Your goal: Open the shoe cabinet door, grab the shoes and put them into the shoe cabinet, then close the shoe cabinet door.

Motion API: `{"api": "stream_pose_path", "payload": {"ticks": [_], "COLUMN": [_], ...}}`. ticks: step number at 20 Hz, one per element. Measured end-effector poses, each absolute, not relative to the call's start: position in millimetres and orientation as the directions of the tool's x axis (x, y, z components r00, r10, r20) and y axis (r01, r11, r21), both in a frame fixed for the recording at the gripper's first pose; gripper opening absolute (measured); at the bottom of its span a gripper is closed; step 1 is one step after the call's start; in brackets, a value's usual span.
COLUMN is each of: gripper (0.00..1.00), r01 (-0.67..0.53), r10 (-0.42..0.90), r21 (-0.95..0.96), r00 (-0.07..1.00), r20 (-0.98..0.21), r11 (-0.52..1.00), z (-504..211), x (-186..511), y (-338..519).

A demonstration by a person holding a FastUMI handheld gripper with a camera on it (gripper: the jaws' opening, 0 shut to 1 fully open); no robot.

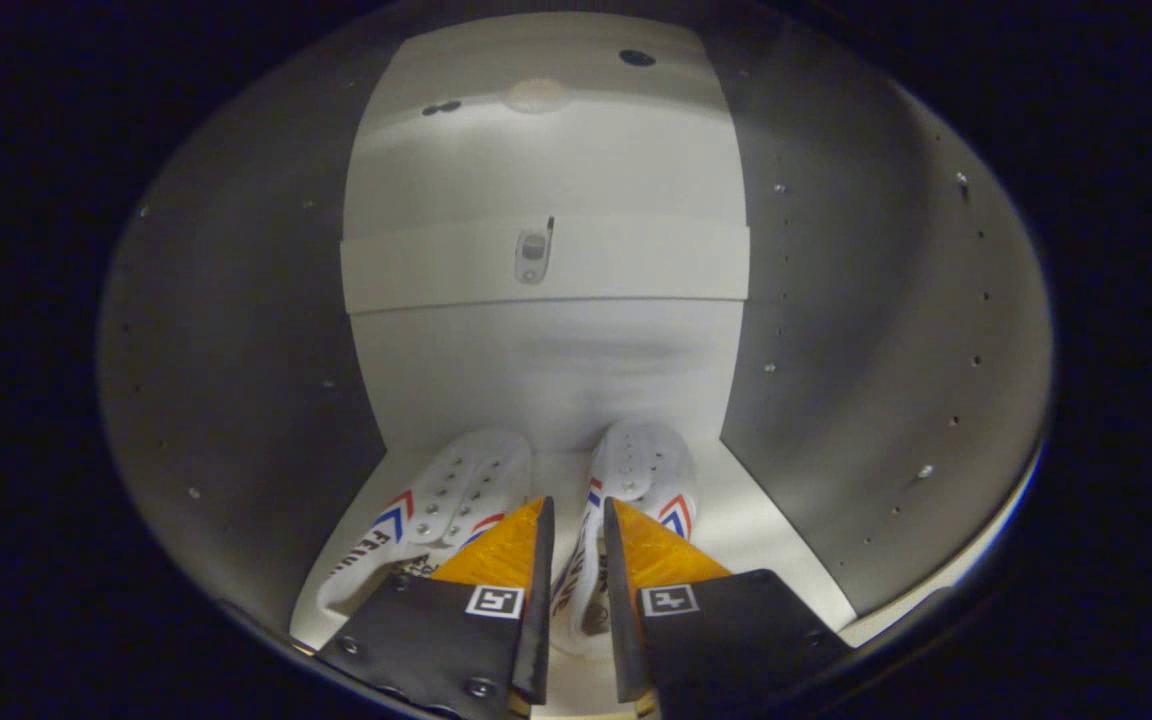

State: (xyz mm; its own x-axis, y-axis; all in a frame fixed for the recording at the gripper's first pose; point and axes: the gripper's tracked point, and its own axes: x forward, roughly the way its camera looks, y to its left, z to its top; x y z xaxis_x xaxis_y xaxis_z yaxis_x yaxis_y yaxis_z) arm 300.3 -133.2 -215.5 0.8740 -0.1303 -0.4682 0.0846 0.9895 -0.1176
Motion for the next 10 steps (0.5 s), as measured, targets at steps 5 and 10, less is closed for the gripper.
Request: {"api": "stream_pose_path", "payload": {"ticks": [5, 10], "gripper": [0.28, 0.28], "r01": [0.082, 0.089], "r10": [-0.117, -0.114], "r21": [-0.105, -0.092], "r00": [0.909, 0.937], "r20": [-0.399, -0.330], "r11": [0.991, 0.992], "z": [-179, -148], "x": [265, 214], "y": [-111, -90]}}
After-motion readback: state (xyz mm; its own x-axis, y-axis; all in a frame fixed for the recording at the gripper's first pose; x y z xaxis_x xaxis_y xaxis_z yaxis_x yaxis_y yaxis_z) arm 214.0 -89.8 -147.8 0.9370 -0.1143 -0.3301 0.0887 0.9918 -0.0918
